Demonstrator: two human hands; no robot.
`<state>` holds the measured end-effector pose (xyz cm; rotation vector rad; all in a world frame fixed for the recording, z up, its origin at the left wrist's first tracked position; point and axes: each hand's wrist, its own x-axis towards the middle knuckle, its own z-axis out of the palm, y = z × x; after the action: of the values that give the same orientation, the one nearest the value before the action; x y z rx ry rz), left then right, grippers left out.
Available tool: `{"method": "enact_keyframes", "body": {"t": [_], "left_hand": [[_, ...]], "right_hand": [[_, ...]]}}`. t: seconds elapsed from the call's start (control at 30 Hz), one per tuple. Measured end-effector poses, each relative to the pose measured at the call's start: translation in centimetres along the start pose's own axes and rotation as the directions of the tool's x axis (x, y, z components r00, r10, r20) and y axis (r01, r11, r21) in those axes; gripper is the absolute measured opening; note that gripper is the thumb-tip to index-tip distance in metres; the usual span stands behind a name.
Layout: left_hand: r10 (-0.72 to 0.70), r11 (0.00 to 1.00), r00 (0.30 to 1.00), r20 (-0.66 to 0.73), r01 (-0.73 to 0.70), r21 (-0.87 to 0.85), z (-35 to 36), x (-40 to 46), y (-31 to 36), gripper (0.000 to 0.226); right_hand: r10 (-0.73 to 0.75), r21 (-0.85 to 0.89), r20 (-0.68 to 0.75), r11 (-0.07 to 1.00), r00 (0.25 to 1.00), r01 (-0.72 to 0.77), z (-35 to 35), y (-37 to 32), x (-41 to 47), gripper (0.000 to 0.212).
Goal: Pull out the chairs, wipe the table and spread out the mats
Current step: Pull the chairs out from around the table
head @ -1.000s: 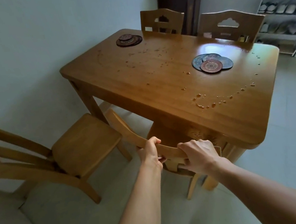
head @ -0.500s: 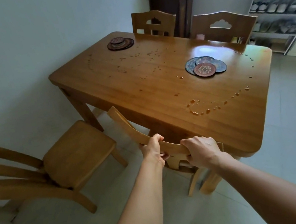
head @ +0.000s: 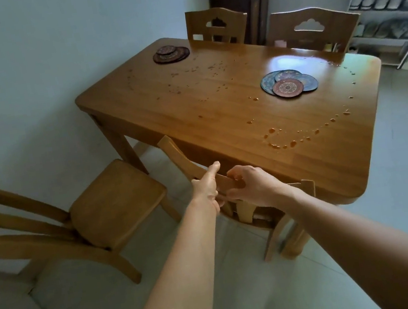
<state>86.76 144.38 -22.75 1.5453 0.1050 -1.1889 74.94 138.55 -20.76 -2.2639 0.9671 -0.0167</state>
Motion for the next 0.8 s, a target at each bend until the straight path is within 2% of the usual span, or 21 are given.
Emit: {"method": "enact_keyframes", "body": {"t": [0.03,0.13,0.23,0.37,0.47,0.57,0.73,0.8], "left_hand": [[0.029,0.999,1.000,-0.002,-0.029,-0.025,-1.1,-0.3,0.6,0.081],[0.065,0.994,0.998,0.009,-0.064,-0.091,-4.9,-1.6,2.6,0.046],[0.113,0.985,0.994,0.008,-0.111,-0.131,-9.7,-2.4,4.6,0.046],[0.178,0.960,0.979,-0.094,-0.194,-0.203,-15.9,-2.7,7.1,0.036],[0.210,0.947,0.959,-0.189,-0.247,-0.203,-20.9,-2.3,9.5,0.019],[0.220,0.943,0.938,-0.269,-0.275,-0.187,-26.4,-0.8,12.4,0.012],[0.268,0.943,0.866,-0.422,-0.325,-0.067,-36.1,2.7,17.6,0.022],[0.293,0.941,0.834,-0.468,-0.338,-0.013,-40.2,3.9,19.6,0.020]], "right_hand": [[-0.019,0.069,-0.065,0.997,0.998,0.023,0.4,-0.9,0.3,0.040],[-0.081,0.128,-0.247,0.985,0.966,0.116,1.9,-3.8,1.6,0.040],[-0.174,0.112,-0.293,0.970,0.940,0.214,3.9,-7.8,3.4,0.030],[-0.304,0.059,-0.319,0.939,0.898,0.339,6.3,-13.2,5.4,0.028],[-0.389,0.059,-0.287,0.905,0.875,0.421,8.2,-17.4,7.8,0.023],[-0.406,0.069,-0.225,0.900,0.886,0.430,11.0,-22.0,11.1,0.024],[-0.426,0.031,-0.041,0.903,0.904,0.428,16.8,-31.1,16.6,0.035],[-0.436,0.025,0.044,0.900,0.899,0.436,19.0,-35.1,18.3,0.033]]}}
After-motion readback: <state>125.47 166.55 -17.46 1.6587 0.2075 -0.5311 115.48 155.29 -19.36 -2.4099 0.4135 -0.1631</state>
